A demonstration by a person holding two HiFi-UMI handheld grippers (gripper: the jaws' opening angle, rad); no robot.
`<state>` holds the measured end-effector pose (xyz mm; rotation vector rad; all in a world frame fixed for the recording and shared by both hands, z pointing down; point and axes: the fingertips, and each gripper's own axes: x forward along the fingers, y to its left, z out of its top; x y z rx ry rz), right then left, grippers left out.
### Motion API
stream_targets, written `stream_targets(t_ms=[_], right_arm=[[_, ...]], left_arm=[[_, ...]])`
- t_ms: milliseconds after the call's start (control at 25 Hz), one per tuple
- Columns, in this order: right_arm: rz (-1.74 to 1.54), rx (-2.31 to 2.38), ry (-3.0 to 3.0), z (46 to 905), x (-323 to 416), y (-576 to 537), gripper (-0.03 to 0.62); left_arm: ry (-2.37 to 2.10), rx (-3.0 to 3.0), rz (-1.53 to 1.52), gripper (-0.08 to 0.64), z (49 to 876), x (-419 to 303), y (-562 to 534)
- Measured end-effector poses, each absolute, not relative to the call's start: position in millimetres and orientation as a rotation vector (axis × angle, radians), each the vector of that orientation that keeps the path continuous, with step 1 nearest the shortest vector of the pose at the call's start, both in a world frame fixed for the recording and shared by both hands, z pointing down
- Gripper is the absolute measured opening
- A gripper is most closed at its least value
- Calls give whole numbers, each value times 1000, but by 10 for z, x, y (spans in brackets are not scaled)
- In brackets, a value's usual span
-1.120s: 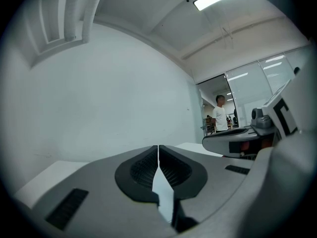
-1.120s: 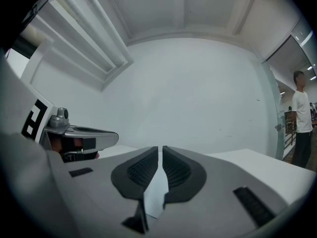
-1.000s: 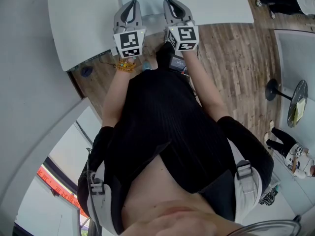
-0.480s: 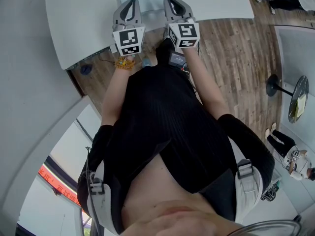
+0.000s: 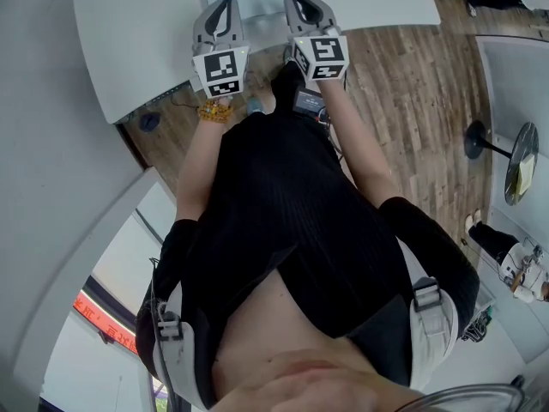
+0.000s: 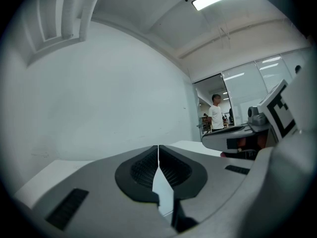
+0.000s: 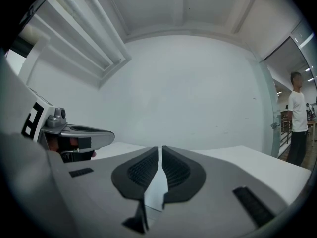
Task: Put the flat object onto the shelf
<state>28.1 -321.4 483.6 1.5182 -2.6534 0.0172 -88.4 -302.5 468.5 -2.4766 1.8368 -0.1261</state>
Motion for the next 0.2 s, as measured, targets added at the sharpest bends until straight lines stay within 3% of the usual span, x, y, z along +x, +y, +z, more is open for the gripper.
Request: stream_targets(t_ms=[200], right_arm=[[14, 1493, -2670, 4723, -54, -2718, 38]], left_arm=[[1830, -2464, -158, 18, 4614, -1229, -2481]])
